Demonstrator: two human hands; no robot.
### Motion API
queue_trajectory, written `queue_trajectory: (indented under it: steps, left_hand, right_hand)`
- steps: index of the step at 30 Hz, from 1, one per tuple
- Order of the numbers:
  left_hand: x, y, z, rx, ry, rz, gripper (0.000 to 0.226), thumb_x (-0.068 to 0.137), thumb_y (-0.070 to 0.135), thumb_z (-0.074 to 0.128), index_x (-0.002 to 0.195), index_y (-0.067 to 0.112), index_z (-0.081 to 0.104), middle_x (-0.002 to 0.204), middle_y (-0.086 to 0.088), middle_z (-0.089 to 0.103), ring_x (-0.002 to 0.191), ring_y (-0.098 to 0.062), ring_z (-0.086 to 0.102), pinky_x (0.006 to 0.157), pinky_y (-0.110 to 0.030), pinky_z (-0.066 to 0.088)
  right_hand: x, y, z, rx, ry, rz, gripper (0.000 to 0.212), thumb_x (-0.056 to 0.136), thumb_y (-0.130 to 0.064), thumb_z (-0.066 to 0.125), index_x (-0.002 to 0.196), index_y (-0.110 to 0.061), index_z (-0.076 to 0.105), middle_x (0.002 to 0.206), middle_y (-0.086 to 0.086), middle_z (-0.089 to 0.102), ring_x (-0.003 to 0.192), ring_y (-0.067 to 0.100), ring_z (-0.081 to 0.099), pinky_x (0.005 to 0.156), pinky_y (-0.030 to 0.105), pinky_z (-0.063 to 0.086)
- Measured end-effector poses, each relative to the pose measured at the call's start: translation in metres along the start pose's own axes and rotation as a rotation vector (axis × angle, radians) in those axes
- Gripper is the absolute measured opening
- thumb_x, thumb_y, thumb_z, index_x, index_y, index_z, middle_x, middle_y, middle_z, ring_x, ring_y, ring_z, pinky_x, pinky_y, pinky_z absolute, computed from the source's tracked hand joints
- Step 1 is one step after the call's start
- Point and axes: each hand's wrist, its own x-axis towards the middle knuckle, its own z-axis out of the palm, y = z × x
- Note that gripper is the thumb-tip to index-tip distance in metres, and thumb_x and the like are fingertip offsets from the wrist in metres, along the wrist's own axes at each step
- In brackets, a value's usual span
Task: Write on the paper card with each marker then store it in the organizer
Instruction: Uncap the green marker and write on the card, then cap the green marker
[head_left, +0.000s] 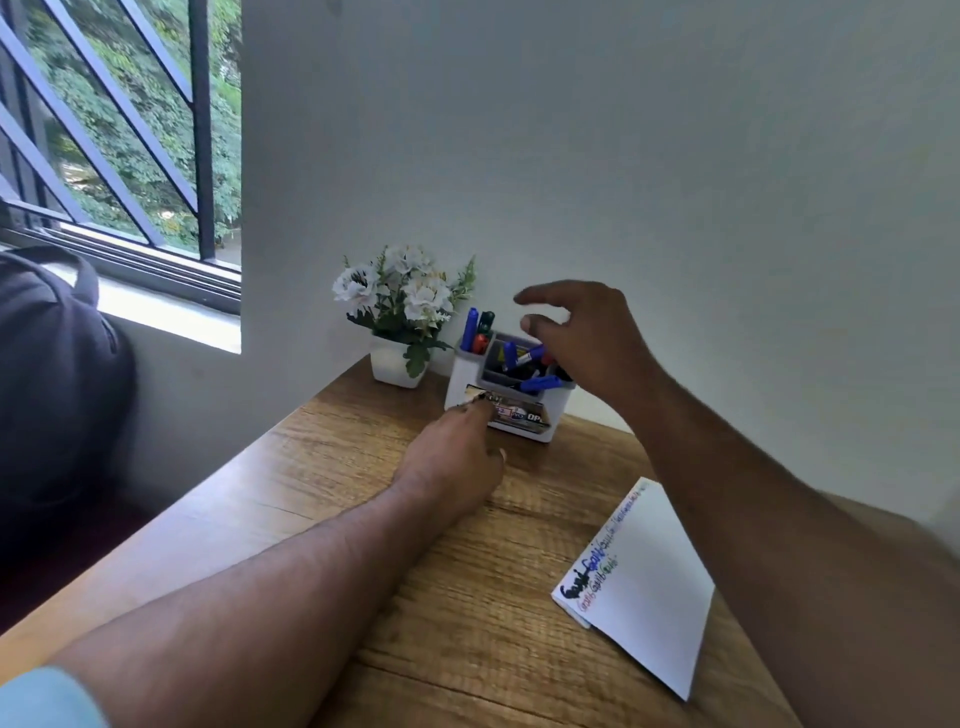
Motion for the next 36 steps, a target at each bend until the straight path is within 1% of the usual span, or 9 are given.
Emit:
queue_trajectory:
  steps: [2,5,10,15,22,24,26,30,36]
  left_hand:
    - [-0.001,0.000,-0.001,-0.001,0.006,0.024,0.050,0.089,0.029,0.058,0.137,0.022,0.045,0.136,-0.005,0.054,0.123,-0.023,0.051,0.100,-0.037,0.045]
    - [-0.005,0.001,-0.003,0.001,0.003,0.082,0.046,0.087,0.029,0.059,0.131,0.021,0.051,0.130,-0.005,0.058,0.118,-0.023,0.055,0.100,-0.037,0.046]
    - [-0.011,0.008,0.002,0.273,-0.103,0.171,0.046,0.090,0.046,0.053,0.134,0.033,0.046,0.143,-0.002,0.046,0.133,-0.024,0.039,0.108,-0.055,0.032]
    - [-0.010,0.009,0.014,0.427,-0.172,0.144,0.043,0.098,0.045,0.032,0.139,0.037,0.039,0.153,-0.001,0.032,0.139,-0.029,0.027,0.109,-0.057,0.018]
    - [-0.013,0.001,0.021,0.420,-0.103,0.133,0.042,0.098,0.047,0.028,0.138,0.038,0.037,0.148,0.003,0.037,0.135,-0.027,0.031,0.106,-0.051,0.022]
    - [-0.014,0.002,0.019,0.400,-0.087,0.146,0.043,0.097,0.048,0.030,0.137,0.038,0.038,0.146,0.006,0.039,0.133,-0.027,0.033,0.106,-0.051,0.023]
    - [-0.013,0.005,0.017,0.391,-0.118,0.131,0.043,0.096,0.047,0.032,0.137,0.037,0.041,0.144,0.005,0.041,0.131,-0.027,0.035,0.105,-0.051,0.025]
    - [-0.012,0.019,0.008,0.438,-0.200,0.086,0.041,0.094,0.041,0.037,0.134,0.031,0.042,0.140,-0.002,0.043,0.128,-0.030,0.036,0.103,-0.052,0.027]
    - [0.005,0.077,-0.010,0.770,-0.515,0.069,0.049,0.090,0.029,0.054,0.134,0.015,0.039,0.136,-0.016,0.045,0.122,-0.038,0.046,0.095,-0.047,0.040]
  right_hand:
    - [-0.031,0.004,-0.009,0.024,0.037,0.018,0.019,0.086,-0.012,0.068,0.103,-0.017,0.075,0.094,-0.005,0.068,0.084,0.008,0.063,0.082,0.012,0.045]
    - [-0.086,0.031,-0.018,-0.028,-0.008,0.099,0.012,0.083,-0.015,0.071,0.093,-0.016,0.077,0.092,-0.004,0.073,0.087,0.003,0.063,0.075,-0.002,0.036]
    - [-0.146,0.087,-0.018,-0.152,-0.176,0.265,0.021,0.092,-0.032,0.061,0.104,-0.020,0.073,0.108,-0.015,0.065,0.101,0.003,0.057,0.083,0.020,0.038]
    - [-0.146,0.107,0.002,-0.205,-0.235,0.196,0.024,0.092,-0.033,0.059,0.093,-0.013,0.072,0.101,0.005,0.072,0.095,0.021,0.065,0.084,0.037,0.049]
    - [-0.157,0.104,-0.007,-0.087,-0.229,0.264,0.025,0.090,-0.039,0.058,0.101,-0.019,0.069,0.107,-0.004,0.067,0.099,0.013,0.060,0.086,0.029,0.045]
    - [-0.161,0.098,-0.012,-0.062,-0.189,0.379,0.029,0.089,-0.036,0.060,0.108,-0.017,0.070,0.118,-0.001,0.066,0.110,0.014,0.058,0.093,0.024,0.039]
    - [-0.161,0.090,-0.015,-0.129,-0.181,0.459,0.036,0.091,-0.036,0.057,0.116,-0.012,0.067,0.126,0.006,0.063,0.119,0.021,0.055,0.102,0.029,0.037]
    - [-0.153,0.074,-0.021,-0.266,-0.348,0.478,0.048,0.091,-0.040,0.043,0.120,-0.007,0.065,0.125,0.013,0.063,0.114,0.029,0.058,0.100,0.038,0.042]
    - [-0.135,0.065,-0.033,-0.311,-0.529,0.484,0.052,0.091,-0.039,0.032,0.104,-0.007,0.071,0.113,0.015,0.067,0.107,0.034,0.061,0.090,0.040,0.048]
